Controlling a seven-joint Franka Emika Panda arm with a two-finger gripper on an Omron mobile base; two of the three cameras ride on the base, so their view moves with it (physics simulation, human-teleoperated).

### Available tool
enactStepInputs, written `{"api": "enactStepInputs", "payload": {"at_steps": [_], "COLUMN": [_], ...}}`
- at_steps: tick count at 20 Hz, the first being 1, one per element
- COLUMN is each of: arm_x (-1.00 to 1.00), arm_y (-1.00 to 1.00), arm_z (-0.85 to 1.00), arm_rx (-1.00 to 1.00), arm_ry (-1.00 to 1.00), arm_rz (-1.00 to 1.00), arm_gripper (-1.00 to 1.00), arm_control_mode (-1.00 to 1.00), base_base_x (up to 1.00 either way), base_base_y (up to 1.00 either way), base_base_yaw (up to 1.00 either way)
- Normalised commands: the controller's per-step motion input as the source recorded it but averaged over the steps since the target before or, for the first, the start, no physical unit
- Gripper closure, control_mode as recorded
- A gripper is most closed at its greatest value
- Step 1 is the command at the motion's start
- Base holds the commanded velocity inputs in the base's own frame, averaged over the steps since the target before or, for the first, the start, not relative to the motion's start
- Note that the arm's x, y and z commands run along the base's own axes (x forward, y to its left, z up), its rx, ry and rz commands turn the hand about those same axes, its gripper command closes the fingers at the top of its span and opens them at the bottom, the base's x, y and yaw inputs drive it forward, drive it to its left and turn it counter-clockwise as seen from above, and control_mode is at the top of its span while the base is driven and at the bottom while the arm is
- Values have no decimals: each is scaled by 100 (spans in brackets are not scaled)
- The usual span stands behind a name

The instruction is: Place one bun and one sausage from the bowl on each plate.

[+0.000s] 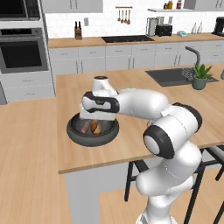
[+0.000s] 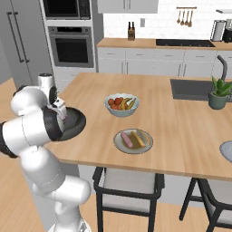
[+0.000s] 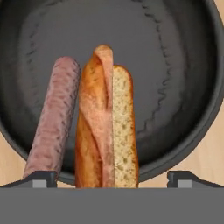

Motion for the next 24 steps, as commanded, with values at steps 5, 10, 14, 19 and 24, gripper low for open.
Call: {"api": "enactStepInputs", "payload": {"at_steps": [5,10,14,19,24], "arm_x": [9,8,0,0,-1], "arm_y": [17,3,1,0,0], "arm_z": [-35,-29,-26,-1,1], "arm_rx": [0,0,0,0,0], "arm_ry": [8,3,0,-1,-5], "arm_rz": [0,0,0,0,0], "arm_gripper": [-100,-100,100,100,100], "arm_control_mode": [-100,-100,-100,-100,-100], "base_base_x": [0,0,0,0,0], "base_base_y": [0,0,0,0,0], "base_base_yaw": [0,0,0,0,0]}}
